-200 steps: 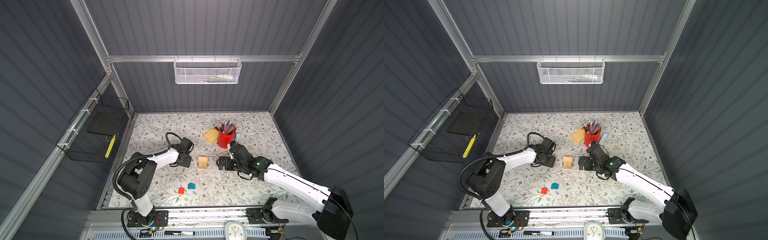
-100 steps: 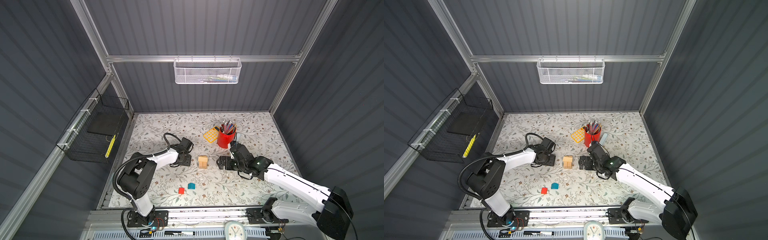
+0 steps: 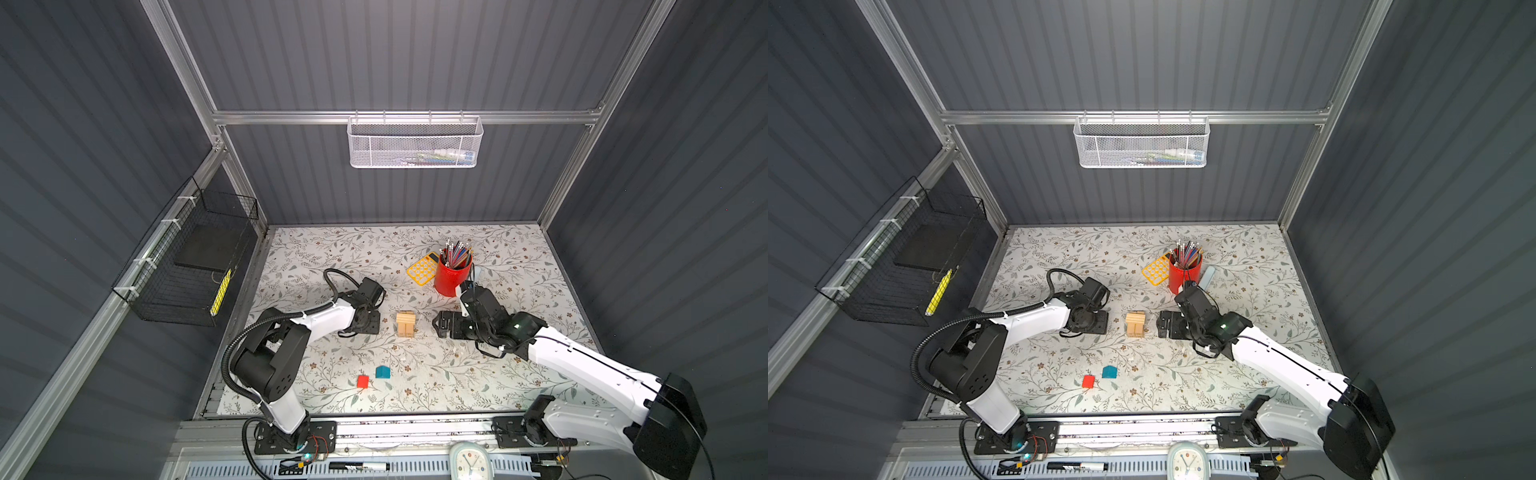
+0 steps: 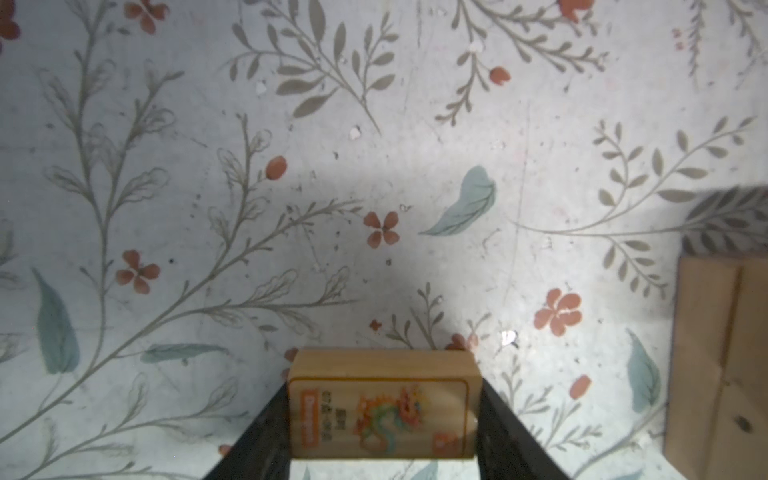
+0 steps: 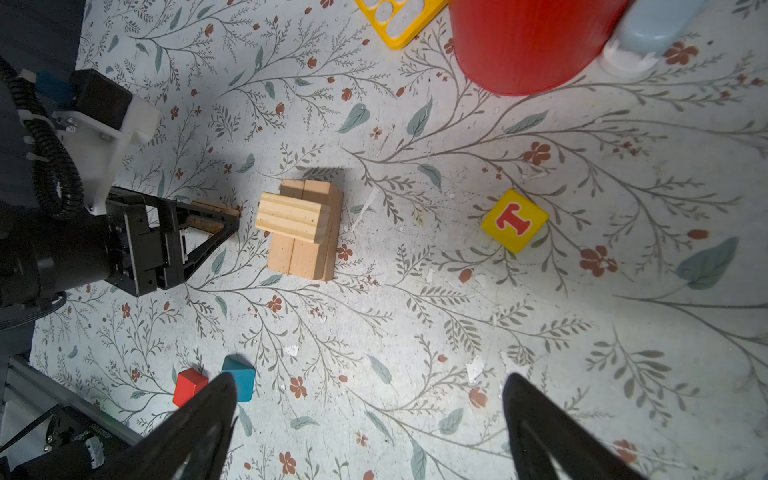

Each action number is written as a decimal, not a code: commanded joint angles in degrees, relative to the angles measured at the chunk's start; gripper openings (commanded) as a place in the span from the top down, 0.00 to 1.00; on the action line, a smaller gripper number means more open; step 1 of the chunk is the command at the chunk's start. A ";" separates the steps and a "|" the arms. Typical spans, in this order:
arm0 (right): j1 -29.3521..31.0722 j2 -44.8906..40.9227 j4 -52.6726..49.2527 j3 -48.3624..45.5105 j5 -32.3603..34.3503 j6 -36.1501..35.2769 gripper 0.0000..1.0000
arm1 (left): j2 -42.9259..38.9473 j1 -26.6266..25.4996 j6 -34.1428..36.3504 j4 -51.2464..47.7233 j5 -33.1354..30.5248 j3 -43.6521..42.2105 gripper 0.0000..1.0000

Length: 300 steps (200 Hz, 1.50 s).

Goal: Build the wood block tower
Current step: 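Lift the dragon-printed block with the left gripper, then carry the dragon-printed block over the stack with the left gripper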

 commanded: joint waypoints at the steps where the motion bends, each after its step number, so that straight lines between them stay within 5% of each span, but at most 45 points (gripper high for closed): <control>1: -0.38 -0.03 -0.10 -0.85 0.31 0.06 0.01 | 2.24 0.23 -1.00 -4.22 0.09 -0.78 0.41; 79: -2.05 -1.64 -1.71 0.20 -2.16 -1.37 0.01 | -5.15 -0.94 -6.87 -8.64 -0.03 1.05 0.52; 136: -4.71 -5.16 -4.50 0.15 -3.94 -2.36 0.01 | -8.70 -9.46 -18.07 -16.74 -2.67 6.50 0.59; 204: -10.93 -7.61 -2.78 -3.31 -7.63 -3.28 0.01 | -4.37 -16.99 -25.77 -14.38 -2.37 13.43 0.60; 300: -15.04 -7.36 -1.16 -5.64 -10.86 -2.89 0.01 | 5.68 -18.98 -24.21 -13.37 -3.75 18.98 0.59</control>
